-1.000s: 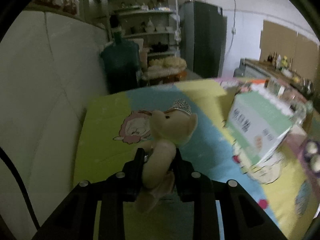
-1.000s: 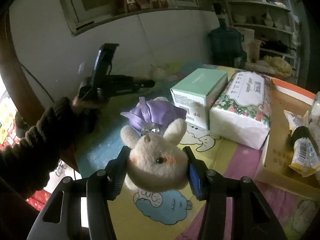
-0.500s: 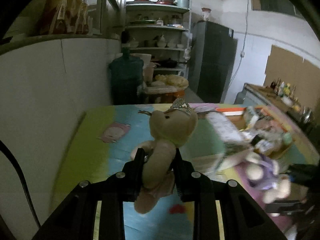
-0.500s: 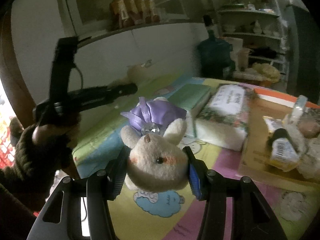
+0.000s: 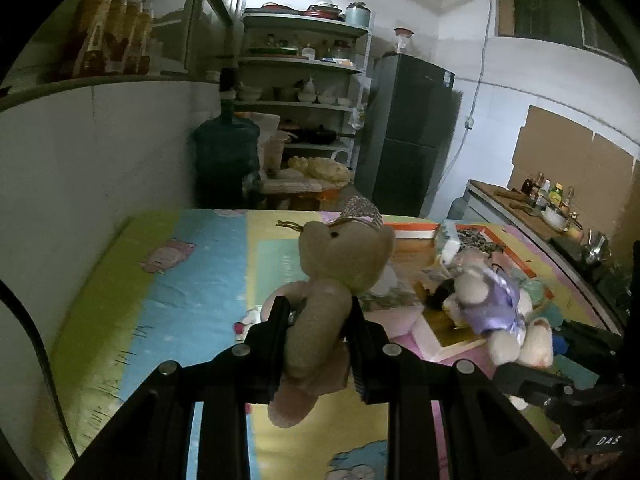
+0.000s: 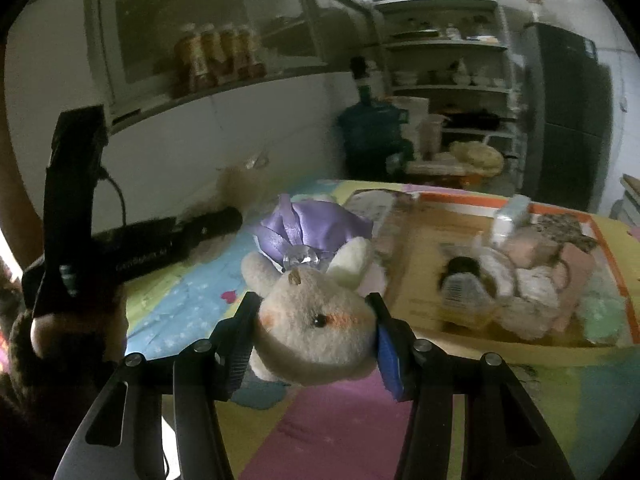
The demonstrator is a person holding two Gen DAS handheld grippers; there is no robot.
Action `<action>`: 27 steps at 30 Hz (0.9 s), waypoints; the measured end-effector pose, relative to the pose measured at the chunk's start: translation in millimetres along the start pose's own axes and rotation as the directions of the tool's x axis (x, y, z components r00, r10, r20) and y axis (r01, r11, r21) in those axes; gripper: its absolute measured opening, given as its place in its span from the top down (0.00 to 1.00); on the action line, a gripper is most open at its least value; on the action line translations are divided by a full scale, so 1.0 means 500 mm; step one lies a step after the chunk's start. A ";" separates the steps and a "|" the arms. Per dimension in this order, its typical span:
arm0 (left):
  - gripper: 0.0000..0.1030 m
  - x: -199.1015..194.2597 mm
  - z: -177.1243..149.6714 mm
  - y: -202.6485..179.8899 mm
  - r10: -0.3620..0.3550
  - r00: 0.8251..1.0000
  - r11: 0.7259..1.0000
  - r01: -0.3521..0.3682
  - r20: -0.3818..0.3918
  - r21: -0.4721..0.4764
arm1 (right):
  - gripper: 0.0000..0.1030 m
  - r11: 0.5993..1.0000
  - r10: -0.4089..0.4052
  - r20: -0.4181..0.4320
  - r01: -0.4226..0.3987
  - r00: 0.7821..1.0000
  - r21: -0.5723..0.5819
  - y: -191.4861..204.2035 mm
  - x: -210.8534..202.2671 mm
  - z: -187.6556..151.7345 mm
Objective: Organize soft objects
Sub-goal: 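Lift the teddy bear with the left gripper while the right lifts the bunny toward the tray, then carry the teddy bear with the left gripper while the right lowers the bunny into the tray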
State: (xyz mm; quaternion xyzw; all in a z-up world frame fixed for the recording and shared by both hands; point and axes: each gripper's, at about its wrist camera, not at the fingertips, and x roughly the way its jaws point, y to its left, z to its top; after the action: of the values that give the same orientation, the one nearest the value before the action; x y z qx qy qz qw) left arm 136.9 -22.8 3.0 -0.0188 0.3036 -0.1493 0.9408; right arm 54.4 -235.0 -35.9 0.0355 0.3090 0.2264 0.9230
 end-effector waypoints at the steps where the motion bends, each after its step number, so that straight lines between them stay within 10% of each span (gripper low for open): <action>1: 0.73 0.004 0.000 -0.010 -0.001 1.000 1.000 0.001 -0.001 0.001 | 0.47 1.000 -0.011 0.006 0.011 1.000 0.006 -0.007 -0.008 -0.002; 27: 0.73 0.065 0.030 -0.191 0.004 1.000 0.999 -0.005 0.012 0.045 | 0.47 0.980 -0.182 0.081 0.175 0.980 0.094 -0.148 -0.118 -0.011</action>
State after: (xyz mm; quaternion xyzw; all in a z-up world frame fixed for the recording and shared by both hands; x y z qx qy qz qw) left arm 144.8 -124.3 8.8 0.0021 0.2945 -0.1538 0.9432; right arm 38.8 -327.8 -22.9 0.0575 0.2790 0.1272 0.9501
